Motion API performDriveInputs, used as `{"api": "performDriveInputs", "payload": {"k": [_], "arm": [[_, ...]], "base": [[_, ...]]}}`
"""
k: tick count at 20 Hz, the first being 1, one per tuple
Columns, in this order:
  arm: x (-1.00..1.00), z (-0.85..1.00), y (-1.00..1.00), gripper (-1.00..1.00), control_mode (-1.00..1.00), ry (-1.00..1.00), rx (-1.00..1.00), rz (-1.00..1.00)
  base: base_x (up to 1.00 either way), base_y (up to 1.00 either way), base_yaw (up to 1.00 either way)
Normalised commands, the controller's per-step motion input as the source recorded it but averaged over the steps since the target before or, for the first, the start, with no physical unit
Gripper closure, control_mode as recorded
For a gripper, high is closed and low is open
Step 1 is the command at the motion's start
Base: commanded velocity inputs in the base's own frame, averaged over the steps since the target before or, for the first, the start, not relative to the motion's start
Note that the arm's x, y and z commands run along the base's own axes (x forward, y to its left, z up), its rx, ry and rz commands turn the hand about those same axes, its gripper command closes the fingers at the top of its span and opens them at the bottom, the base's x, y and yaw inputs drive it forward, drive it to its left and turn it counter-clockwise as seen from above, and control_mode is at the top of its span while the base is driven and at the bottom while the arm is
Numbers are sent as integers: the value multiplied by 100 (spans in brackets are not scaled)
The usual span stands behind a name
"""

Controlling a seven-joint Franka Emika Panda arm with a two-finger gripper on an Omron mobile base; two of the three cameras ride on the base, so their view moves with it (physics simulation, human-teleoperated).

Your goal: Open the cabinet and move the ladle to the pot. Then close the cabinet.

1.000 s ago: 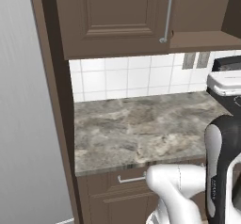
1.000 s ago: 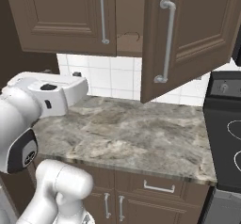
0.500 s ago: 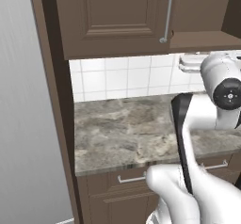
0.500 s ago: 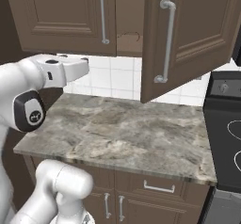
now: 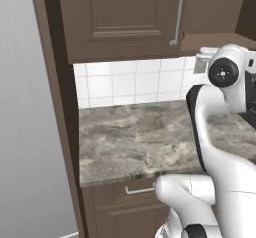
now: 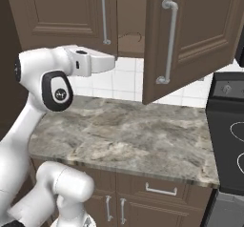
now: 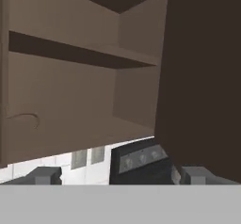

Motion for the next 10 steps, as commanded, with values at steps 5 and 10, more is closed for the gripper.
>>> {"api": "performDriveInputs", "payload": {"k": [5, 10], "arm": [[9, 0, -80, -100, -100, 0, 7, -21], [0, 0, -64, -100, -100, 0, 7, -26]], "base": [[0, 0, 0], [0, 0, 0]]}}
